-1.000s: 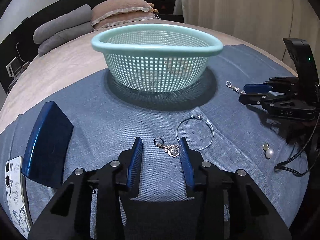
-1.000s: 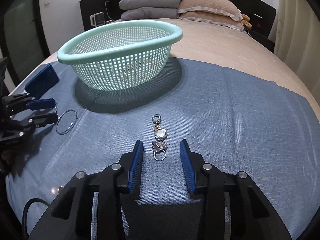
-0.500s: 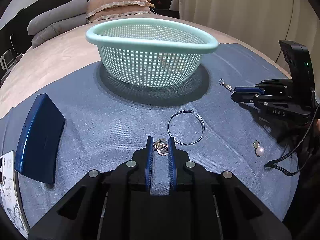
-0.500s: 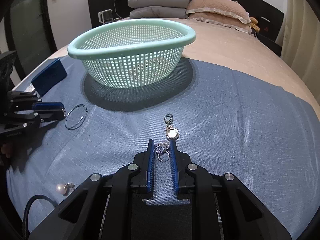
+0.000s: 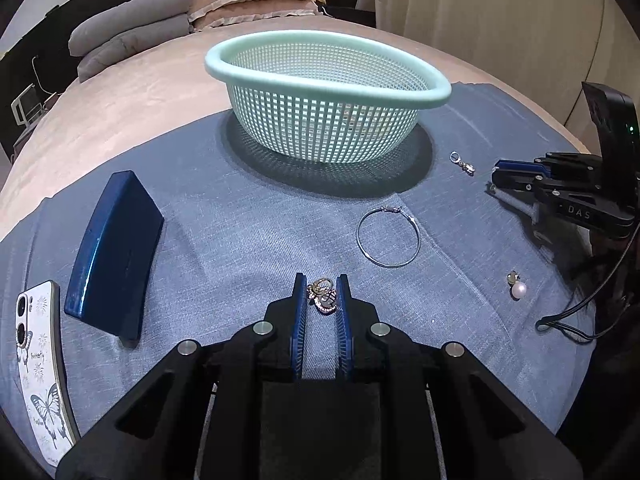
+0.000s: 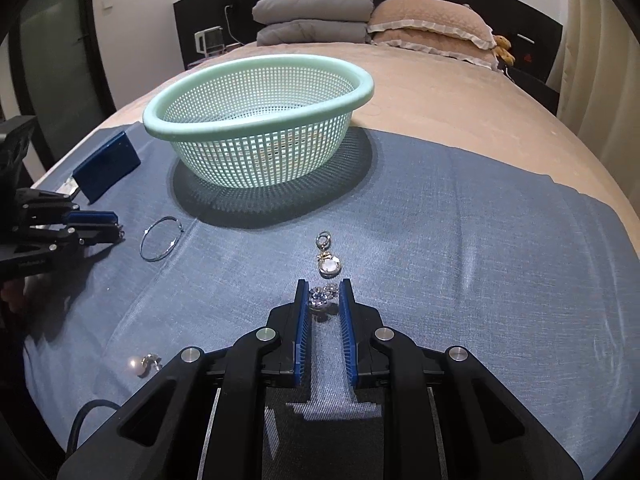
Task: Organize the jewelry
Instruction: 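Grasp a silver charm earring with the left tool while the right grasps another, then carry both charm earrings over the basket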
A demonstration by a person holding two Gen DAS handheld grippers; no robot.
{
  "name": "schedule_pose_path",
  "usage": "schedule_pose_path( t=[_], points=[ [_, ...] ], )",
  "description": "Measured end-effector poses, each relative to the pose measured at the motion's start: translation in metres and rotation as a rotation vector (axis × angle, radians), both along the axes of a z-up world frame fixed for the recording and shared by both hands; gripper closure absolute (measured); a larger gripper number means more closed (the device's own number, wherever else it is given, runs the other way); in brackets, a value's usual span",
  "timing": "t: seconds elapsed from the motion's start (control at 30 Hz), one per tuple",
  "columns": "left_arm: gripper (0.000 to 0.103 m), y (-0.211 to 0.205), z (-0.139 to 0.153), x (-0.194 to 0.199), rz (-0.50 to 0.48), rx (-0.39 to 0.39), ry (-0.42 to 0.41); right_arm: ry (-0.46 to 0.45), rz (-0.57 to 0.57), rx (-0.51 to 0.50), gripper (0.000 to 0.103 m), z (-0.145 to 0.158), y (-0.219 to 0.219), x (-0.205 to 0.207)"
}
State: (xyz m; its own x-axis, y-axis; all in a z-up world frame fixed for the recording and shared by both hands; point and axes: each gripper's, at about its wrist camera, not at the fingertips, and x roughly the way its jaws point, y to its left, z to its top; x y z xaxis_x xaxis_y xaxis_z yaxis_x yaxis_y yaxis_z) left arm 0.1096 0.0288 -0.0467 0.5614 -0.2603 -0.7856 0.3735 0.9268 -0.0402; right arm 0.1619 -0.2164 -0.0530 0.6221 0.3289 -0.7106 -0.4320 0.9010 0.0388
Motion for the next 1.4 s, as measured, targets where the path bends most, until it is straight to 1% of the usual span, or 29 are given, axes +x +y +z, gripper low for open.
schedule_pose_path(
  t=[0.07,0.13,0.23,0.47,0.53,0.77,0.93,1.0,1.07,1.13,1.27,1.37,1.4],
  points=[
    [0.087,0.001,0.005,-0.002,0.005,0.004,-0.01,-0.005,0.001,0.002,0.089,0.005,-0.002,-0.002],
    [0.087,0.004,0.012,-0.006,0.016,-0.009,-0.019,-0.019,-0.002,-0.004,0.089,0.01,-0.004,-0.004],
    [0.087,0.007,0.022,-0.01,0.031,-0.007,-0.032,-0.032,-0.007,0.016,0.089,0.022,-0.01,-0.007],
    [0.087,0.007,0.055,-0.006,0.019,-0.012,-0.085,-0.079,-0.004,0.019,0.089,0.053,-0.017,-0.013],
    [0.087,0.004,0.064,-0.002,0.013,0.005,-0.108,-0.095,-0.002,0.019,0.089,0.063,-0.018,-0.012],
    [0.087,-0.008,0.093,0.018,-0.025,0.016,-0.163,-0.168,0.02,0.01,0.089,0.101,-0.013,-0.002],
    [0.087,-0.017,0.104,0.037,-0.048,-0.003,-0.18,-0.197,0.062,0.058,0.088,0.12,-0.002,0.018],
    [0.087,-0.019,0.105,0.045,-0.051,-0.004,-0.18,-0.158,0.11,0.109,0.088,0.119,0.005,0.031],
    [0.087,-0.022,0.104,0.053,-0.06,-0.016,-0.171,-0.13,0.118,0.127,0.088,0.114,0.015,0.046],
    [0.087,-0.028,0.101,0.061,-0.063,0.0,-0.167,-0.106,0.136,0.142,0.088,0.107,0.024,0.058],
    [0.087,-0.033,0.088,0.076,-0.065,0.002,-0.128,-0.067,0.164,0.131,0.088,0.094,0.043,0.077],
    [0.087,-0.036,0.078,0.085,-0.067,-0.027,-0.091,-0.045,0.18,0.117,0.088,0.085,0.054,0.086],
    [0.087,-0.038,0.075,0.087,-0.064,-0.026,-0.084,-0.038,0.184,0.118,0.088,0.082,0.057,0.087]
  ],
)
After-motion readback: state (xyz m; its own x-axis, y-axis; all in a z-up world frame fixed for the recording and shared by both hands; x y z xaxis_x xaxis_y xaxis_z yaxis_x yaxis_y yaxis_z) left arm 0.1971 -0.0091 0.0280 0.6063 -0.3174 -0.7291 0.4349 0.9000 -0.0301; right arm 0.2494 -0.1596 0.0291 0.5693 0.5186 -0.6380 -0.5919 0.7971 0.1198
